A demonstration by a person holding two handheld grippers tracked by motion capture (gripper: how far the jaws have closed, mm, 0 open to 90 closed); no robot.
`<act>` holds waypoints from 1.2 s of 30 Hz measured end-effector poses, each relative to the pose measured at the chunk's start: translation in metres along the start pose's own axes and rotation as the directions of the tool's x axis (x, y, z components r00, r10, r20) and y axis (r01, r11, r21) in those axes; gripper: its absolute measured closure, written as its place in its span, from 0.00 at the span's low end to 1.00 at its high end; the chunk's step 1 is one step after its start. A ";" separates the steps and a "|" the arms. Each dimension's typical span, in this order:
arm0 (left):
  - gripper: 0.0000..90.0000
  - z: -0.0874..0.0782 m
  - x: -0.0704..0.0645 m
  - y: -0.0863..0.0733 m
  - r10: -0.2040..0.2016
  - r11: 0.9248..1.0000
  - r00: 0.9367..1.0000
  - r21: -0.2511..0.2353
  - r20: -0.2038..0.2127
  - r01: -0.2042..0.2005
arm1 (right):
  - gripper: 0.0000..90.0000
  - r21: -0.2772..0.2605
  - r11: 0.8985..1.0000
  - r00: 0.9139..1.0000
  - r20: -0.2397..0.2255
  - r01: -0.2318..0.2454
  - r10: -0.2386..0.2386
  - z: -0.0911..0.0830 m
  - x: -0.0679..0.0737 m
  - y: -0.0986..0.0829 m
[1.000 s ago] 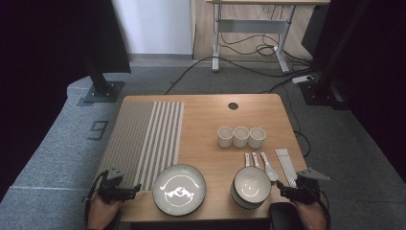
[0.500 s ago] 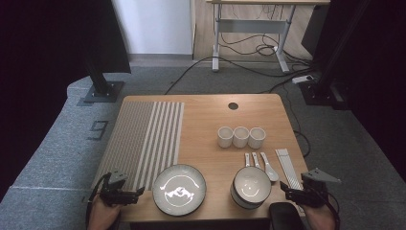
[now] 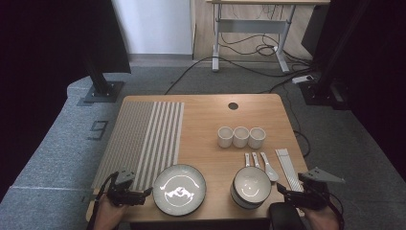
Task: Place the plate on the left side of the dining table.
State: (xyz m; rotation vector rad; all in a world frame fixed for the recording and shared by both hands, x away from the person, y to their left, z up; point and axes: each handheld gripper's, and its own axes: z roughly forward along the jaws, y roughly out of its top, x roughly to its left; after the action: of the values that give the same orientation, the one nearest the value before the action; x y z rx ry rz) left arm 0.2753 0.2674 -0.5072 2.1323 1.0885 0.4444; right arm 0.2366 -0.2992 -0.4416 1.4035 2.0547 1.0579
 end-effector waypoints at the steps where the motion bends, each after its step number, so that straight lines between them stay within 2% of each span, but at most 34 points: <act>1: 0.03 0.000 -0.001 0.001 0.002 1.000 1.000 -0.001 0.005 -0.002 | 0.12 0.000 1.000 1.000 0.000 0.000 0.000 0.000 0.000 0.000; 4: 0.02 0.001 -0.003 0.002 0.004 1.000 1.000 -0.004 0.019 -0.004 | 0.10 -0.002 1.000 0.999 -0.025 0.025 -0.025 -0.003 0.011 0.006; 10: 0.03 0.003 -0.004 0.004 -0.016 1.000 0.999 -0.015 0.045 0.016 | 0.09 -0.020 0.998 0.996 -0.073 0.058 -0.060 -0.003 0.028 0.016; 17: 0.04 0.005 -0.008 0.008 -0.027 0.999 0.997 -0.028 0.070 0.029 | 0.10 -0.027 0.994 0.990 -0.098 0.104 -0.106 0.011 0.051 0.025; 21: 0.04 0.007 -0.010 0.010 -0.021 0.999 0.997 -0.028 0.078 0.023 | 0.10 -0.026 0.993 0.987 -0.105 0.119 -0.121 0.017 0.061 0.029; 24: 0.05 0.009 -0.012 0.013 -0.015 0.999 0.997 -0.027 0.082 0.018 | 0.11 -0.026 0.991 0.983 -0.126 0.135 -0.137 0.026 0.073 0.032; 36: 0.06 0.016 -0.016 0.016 -0.011 1.000 0.995 -0.025 0.098 0.013 | 0.12 -0.019 0.979 0.970 -0.133 0.202 -0.202 0.047 0.104 0.041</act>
State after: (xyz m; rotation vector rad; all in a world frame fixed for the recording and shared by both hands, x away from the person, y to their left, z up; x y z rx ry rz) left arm 0.2842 0.2409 -0.5064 2.1015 1.0345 0.3428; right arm 0.2527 -0.1795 -0.4310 1.1178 2.2331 1.0951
